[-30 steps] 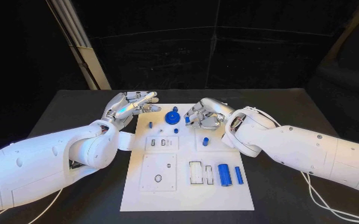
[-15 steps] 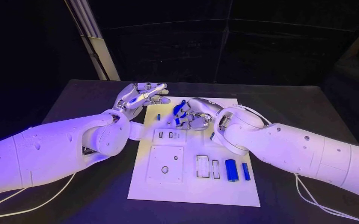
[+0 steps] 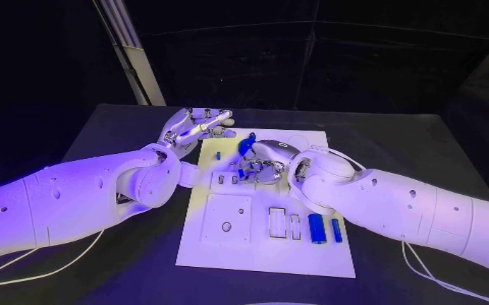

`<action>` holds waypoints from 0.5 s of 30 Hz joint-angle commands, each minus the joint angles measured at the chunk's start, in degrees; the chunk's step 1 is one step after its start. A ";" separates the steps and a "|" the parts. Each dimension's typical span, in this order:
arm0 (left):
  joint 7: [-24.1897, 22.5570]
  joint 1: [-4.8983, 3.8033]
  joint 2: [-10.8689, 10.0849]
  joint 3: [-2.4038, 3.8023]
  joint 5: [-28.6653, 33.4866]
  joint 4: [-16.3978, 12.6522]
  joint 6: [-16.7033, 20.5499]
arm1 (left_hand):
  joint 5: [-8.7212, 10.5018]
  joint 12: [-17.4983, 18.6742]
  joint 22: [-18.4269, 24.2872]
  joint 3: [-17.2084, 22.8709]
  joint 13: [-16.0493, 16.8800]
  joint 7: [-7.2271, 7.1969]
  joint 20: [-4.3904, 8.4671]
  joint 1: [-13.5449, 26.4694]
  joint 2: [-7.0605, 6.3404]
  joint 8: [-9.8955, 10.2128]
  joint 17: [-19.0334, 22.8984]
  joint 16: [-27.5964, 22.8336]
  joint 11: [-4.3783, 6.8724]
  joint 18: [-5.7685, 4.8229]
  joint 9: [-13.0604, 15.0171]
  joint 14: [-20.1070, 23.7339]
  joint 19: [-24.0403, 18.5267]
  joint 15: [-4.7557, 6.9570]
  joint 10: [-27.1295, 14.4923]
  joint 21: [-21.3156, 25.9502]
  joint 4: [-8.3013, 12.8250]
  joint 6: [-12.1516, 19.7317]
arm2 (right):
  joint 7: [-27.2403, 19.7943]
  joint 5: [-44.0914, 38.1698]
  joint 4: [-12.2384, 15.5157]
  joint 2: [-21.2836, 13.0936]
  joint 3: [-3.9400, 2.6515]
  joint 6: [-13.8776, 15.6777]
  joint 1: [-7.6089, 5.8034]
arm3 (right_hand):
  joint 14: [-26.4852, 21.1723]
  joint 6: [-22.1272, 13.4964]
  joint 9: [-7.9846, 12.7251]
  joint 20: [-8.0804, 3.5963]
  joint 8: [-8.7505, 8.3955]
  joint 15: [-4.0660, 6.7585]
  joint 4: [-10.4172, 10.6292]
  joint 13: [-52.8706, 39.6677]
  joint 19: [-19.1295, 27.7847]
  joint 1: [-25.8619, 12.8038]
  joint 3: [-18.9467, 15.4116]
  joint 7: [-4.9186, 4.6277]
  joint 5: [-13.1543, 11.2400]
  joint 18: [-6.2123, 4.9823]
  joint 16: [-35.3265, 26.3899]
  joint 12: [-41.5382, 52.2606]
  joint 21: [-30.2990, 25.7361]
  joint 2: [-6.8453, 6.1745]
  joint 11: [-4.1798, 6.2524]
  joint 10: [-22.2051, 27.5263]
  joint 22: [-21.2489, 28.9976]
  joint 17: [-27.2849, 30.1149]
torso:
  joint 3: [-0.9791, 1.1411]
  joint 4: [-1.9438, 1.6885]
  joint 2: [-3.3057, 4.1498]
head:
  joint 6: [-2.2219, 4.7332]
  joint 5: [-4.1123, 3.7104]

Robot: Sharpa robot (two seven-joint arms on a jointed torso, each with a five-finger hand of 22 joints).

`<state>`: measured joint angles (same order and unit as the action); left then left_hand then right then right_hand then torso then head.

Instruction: Assemble the parts on the task board

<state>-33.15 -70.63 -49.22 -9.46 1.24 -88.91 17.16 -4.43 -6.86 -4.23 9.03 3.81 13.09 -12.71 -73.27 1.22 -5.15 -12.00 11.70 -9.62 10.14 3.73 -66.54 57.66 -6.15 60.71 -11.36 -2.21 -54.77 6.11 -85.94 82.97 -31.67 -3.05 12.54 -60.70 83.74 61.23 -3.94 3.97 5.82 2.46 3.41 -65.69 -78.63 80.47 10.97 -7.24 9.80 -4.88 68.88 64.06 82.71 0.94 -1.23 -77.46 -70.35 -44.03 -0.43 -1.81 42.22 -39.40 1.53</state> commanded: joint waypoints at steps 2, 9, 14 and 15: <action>-0.48 -0.13 0.07 0.05 -0.72 -0.01 -0.56 | 0.22 0.20 0.05 0.17 -0.05 0.13 -0.01 -0.08 0.62 0.36 -0.07 -0.33 0.00 0.37 0.00 -0.03 0.58 -0.18 -0.28 0.20 0.21 0.25 | 0.72 -2.36 -0.07 0.25 0.05 -2.10 -0.09 | -0.14 2.18 -0.19 -0.40 0.36 0.43 0.05 0.08 0.00 -0.61 0.31 1.03 0.08 0.78 0.13 -0.35 0.20 -0.14 -0.02 0.27 0.09 0.16 | 0.02 0.06 -0.05 | -0.16 0.04; -0.41 -0.13 0.08 0.05 -0.45 0.01 -0.60 | 0.22 0.20 0.05 0.17 -0.05 0.13 -0.01 -0.08 0.62 0.36 -0.07 -0.33 0.00 0.37 0.00 -0.03 0.58 -0.18 -0.28 0.20 0.21 0.25 | 0.78 -2.56 -0.52 0.55 0.11 -2.34 -0.08 | -0.14 2.18 -0.19 -0.40 0.36 0.43 0.05 0.08 0.00 -0.61 0.31 1.03 0.08 0.78 0.13 -0.35 0.20 -0.14 -0.02 0.27 0.09 0.16 | 0.01 0.00 -0.06 | -0.32 0.02; -0.37 -0.13 0.08 0.05 -0.41 0.03 -0.62 | 0.22 0.20 0.05 0.17 -0.05 0.13 -0.01 -0.08 0.62 0.36 -0.07 -0.33 0.00 0.37 0.00 -0.03 0.58 -0.18 -0.28 0.20 0.21 0.25 | 1.06 -2.89 -1.04 0.75 0.13 -2.84 -0.08 | -0.18 2.16 -0.18 -0.41 0.32 0.45 0.05 0.31 0.08 -0.83 0.36 1.03 -0.08 0.76 0.03 -0.61 0.15 -0.35 -0.01 0.41 0.22 0.35 | 0.00 0.00 -0.10 | -0.45 0.04; -0.37 -0.13 0.08 0.05 -0.41 0.03 -0.63 | 0.22 0.20 0.05 0.17 -0.05 0.13 -0.01 -0.08 0.62 0.36 -0.07 -0.33 0.00 0.37 0.00 -0.03 0.58 -0.18 -0.28 0.20 0.21 0.25 | 1.14 -2.95 -1.19 0.79 0.14 -3.03 -0.08 | -0.19 2.14 -0.17 -0.42 0.30 0.45 0.05 0.37 0.11 -0.88 0.36 1.02 -0.12 0.75 0.00 -0.69 0.13 -0.39 -0.01 0.46 0.27 0.39 | 0.00 0.00 -0.10 | -0.45 0.04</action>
<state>-33.11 -70.65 -49.20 -9.46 1.05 -88.84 17.14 -4.43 -6.86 -4.24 9.03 3.81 13.09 -12.72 -73.27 1.22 -5.15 -11.99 11.70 -9.62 10.14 3.73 -66.54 57.66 -6.15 60.70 -11.36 -2.21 -54.77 6.72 -87.91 81.98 -30.92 -2.98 10.83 -60.75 83.53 61.26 -4.11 3.97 6.04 2.66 3.40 -65.37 -78.63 80.12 10.96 -7.27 9.64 -4.87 68.88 63.56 82.71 0.54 -1.23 -77.47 -70.14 -43.68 -0.41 -1.76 42.14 -39.81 1.57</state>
